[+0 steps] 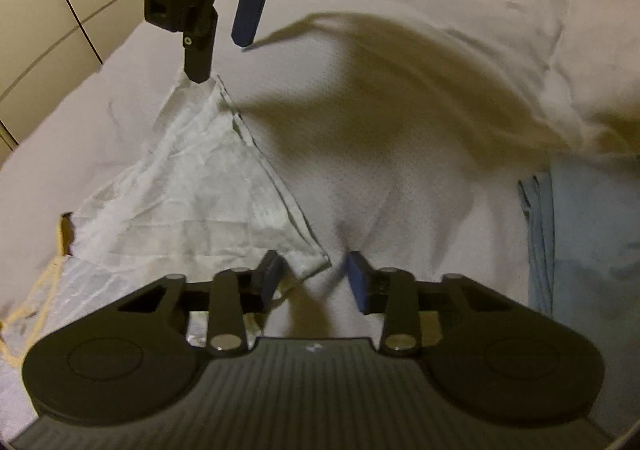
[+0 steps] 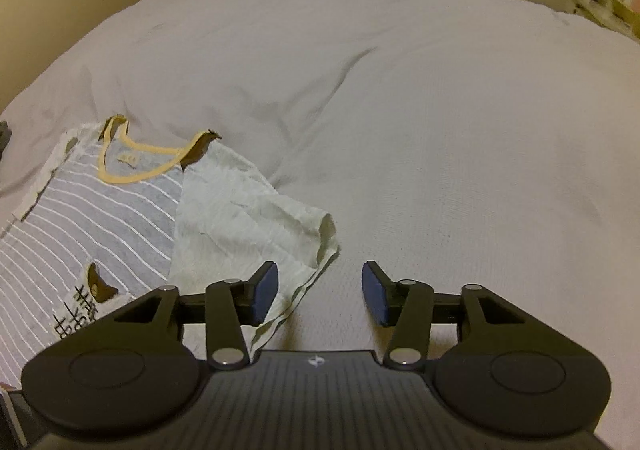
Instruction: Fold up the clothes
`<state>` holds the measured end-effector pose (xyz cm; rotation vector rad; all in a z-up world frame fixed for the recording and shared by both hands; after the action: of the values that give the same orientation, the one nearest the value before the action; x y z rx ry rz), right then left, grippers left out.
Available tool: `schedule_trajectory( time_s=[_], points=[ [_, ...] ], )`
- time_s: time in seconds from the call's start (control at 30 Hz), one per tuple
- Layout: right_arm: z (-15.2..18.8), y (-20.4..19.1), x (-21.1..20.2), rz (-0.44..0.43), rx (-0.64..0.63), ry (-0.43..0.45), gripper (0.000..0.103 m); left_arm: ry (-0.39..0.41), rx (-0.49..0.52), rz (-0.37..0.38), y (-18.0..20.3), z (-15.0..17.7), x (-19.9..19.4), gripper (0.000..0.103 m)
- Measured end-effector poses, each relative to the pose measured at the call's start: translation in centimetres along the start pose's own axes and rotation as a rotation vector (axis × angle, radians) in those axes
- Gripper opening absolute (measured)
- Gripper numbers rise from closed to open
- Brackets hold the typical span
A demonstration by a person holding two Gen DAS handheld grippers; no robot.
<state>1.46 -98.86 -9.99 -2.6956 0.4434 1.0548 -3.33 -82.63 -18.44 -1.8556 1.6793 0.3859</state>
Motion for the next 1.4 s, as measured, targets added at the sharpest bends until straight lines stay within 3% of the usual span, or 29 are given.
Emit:
schedule_trajectory(
  time_s=[0.1, 0.33, 0.47, 0.6, 0.73, 0.8, 0.9, 0.97, 1.0, 1.13, 1.27, 1.4],
  points=[
    [-0.3, 0.3, 0.8, -0.021, 0.029, -0.003, 0.05, 0.009, -0.047, 0.009, -0.6, 0.1, 0.0, 0.015],
    [-1.4, 0.2, 3.2, -0.035, 0.029, -0.025, 0.049, 0.062, -0.14, 0.025, -2.0, 0.4, -0.7, 0.005],
    [-1.6, 0.4, 4.5, -0.008, 0.058, -0.064, 0.003, 0.091, -0.229, 0.028, -3.0, 0.4, -1.4, 0.002],
    [-3.0, -1.6, 3.9, -0.014, 0.025, -0.07, 0.003, 0.141, -0.422, 0.036, -5.4, 0.5, -2.9, 0.002],
    [-5.3, -5.1, 4.8, -0.051, 0.005, -0.061, 0.003, 0.169, -0.713, -0.016, -9.5, 2.3, -5.1, 0.001],
    [-6.6, -7.1, 6.3, -0.086, 0.006, -0.062, 0.003, 0.163, -0.881, -0.047, -11.5, 4.2, -6.0, 0.001],
    [-8.0, -10.1, 9.2, -0.155, 0.009, -0.079, 0.006, 0.11, -1.046, -0.069, -13.4, 7.1, -6.0, 0.002],
    [-8.4, -11.4, 10.0, -0.167, -0.01, -0.052, 0.026, 0.082, -1.072, -0.084, -13.9, 8.5, -6.1, 0.004],
    [-8.6, -11.8, 10.0, -0.162, -0.017, -0.037, 0.028, 0.074, -1.081, -0.093, -14.1, 9.0, -6.3, 0.004],
    [-7.3, -11.6, 9.2, -0.124, -0.05, -0.027, 0.03, 0.066, -1.094, -0.137, -14.5, 10.2, -7.3, 0.004],
    [-3.4, -10.8, 8.5, -0.081, -0.088, -0.093, 0.03, 0.07, -1.083, -0.138, -14.8, 10.4, -7.8, 0.004],
    [1.2, -11.8, 8.3, -0.116, -0.052, -0.16, 0.03, 0.061, -1.041, -0.124, -14.7, 10.7, -8.4, 0.006]
  ],
)
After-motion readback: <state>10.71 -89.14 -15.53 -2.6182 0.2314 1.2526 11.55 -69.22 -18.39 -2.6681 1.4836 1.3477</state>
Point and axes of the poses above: each gripper's, at about its wrist camera, not at the fingertips, and x roughly the way its jaws point, y to its right, z to its underside, the point moved 6 cm from there along x, roughly the way its jaws point, and after that the axes turned 14 degrees about y, right-handed, at the moved point
